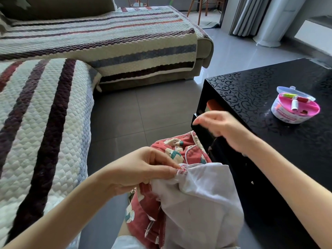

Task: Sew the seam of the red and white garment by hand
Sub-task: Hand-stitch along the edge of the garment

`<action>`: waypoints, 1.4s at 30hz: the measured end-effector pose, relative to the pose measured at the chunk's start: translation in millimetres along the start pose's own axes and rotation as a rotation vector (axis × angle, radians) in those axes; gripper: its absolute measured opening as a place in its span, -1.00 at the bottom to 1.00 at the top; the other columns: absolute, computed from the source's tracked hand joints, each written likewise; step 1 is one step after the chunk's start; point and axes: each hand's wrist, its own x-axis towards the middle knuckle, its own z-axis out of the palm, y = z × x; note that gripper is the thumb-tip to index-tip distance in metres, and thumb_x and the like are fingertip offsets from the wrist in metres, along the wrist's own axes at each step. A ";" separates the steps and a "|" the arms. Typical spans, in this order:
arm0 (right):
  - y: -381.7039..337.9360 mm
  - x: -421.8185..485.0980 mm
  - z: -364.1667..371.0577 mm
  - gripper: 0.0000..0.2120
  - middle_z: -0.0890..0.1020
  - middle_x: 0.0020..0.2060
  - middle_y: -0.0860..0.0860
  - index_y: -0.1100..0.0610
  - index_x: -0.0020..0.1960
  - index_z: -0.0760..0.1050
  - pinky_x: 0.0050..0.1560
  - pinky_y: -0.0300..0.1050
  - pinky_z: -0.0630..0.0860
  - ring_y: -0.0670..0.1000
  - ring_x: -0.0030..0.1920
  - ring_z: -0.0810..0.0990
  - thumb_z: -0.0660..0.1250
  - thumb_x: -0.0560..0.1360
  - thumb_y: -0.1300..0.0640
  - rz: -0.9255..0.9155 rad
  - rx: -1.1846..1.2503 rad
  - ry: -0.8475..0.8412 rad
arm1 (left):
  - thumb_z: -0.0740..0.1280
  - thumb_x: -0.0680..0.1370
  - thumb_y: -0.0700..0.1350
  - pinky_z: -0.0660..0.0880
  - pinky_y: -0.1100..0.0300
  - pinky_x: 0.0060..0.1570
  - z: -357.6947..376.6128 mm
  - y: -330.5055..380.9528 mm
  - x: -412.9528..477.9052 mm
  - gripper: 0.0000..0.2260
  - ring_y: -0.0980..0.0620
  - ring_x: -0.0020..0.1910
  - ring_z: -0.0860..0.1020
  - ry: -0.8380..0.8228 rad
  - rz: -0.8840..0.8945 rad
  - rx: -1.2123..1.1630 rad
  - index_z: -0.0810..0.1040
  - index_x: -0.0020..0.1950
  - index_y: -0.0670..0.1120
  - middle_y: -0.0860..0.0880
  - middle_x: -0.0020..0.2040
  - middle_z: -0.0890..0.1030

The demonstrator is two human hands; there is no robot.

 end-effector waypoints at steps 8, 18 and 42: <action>-29.2 -48.5 37.6 -0.33 0.47 -0.32 0.33 0.41 -0.11 0.55 -0.24 0.15 0.30 0.09 -0.22 0.35 0.37 0.41 -0.27 -0.099 0.058 -0.480 | 0.40 0.36 -0.22 0.49 0.39 -0.29 -3.2 1.0 1.7 -0.85 0.18 -0.32 0.59 -0.046 0.034 0.015 0.69 -0.13 -0.23 -0.02 -0.30 0.66; -45.1 -46.4 35.1 -0.89 0.53 -0.38 -0.15 0.16 -0.26 0.59 -0.21 -0.31 0.42 -0.19 -0.29 0.48 0.41 0.41 0.15 -0.112 -0.039 -0.584 | 0.35 0.49 -0.35 0.47 0.40 -0.25 3.0 6.6 0.5 -0.89 0.20 -0.30 0.58 -0.097 0.027 0.108 0.66 -0.13 -0.21 0.03 -0.30 0.66; 14.0 23.7 -15.4 -0.80 0.63 -0.19 0.16 0.26 -0.09 0.53 -0.17 -0.10 0.28 0.22 -0.13 0.58 0.23 0.58 0.15 -0.012 -0.792 0.723 | 0.32 0.50 -0.38 0.36 0.51 -0.55 9.5 15.6 -13.5 -0.87 0.30 -0.56 0.49 -0.163 -0.025 0.198 0.60 -0.06 -0.19 0.15 -0.51 0.56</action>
